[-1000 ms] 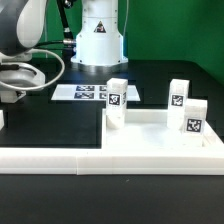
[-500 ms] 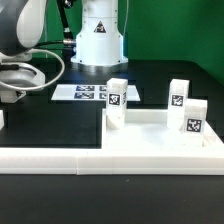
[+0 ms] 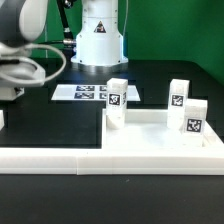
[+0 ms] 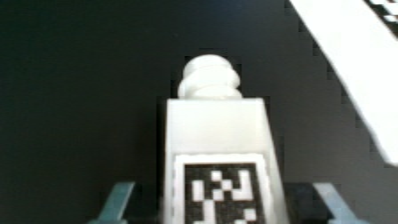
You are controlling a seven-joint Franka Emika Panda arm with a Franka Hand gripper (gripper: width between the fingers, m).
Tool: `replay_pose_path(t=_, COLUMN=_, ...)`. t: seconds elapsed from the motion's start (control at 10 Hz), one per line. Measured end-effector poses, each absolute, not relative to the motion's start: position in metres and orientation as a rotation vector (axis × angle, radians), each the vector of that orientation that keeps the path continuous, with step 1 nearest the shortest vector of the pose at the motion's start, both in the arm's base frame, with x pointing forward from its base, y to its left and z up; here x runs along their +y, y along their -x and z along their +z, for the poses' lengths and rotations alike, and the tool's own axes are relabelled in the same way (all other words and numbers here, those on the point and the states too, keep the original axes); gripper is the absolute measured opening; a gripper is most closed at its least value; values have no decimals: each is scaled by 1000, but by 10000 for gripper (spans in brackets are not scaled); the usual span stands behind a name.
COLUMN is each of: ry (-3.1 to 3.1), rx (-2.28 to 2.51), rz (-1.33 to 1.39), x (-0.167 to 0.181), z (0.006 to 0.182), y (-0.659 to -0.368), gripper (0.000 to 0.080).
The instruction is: Assemble square table
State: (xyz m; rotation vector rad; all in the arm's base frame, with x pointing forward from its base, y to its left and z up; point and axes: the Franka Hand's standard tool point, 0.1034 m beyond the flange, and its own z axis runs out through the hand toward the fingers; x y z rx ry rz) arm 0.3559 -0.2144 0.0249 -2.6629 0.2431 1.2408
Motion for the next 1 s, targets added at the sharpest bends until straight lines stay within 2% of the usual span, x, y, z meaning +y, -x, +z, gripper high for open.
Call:
replay_pose_path(t=0.3, ry=2623, rx=300, rz=1224, x=-182, z=98, y=-386, gripper=287)
replay_pose_path(t=0.7, ry=2790, rx=281, rz=910, x=-188, z=96, y=-395, gripper=287)
replay_pose_path(t=0.8, ry=2833, rx=324, rz=791, x=-181, z=93, y=-409, gripper=287)
replay_pose_path(t=0.9, ry=2858, rx=395, rz=678, x=-154, z=107, y=-432, gripper=287)
replay_pose_path(t=1.0, ry=2910, rx=419, rz=515, x=-129, z=130, y=-464, gripper=287)
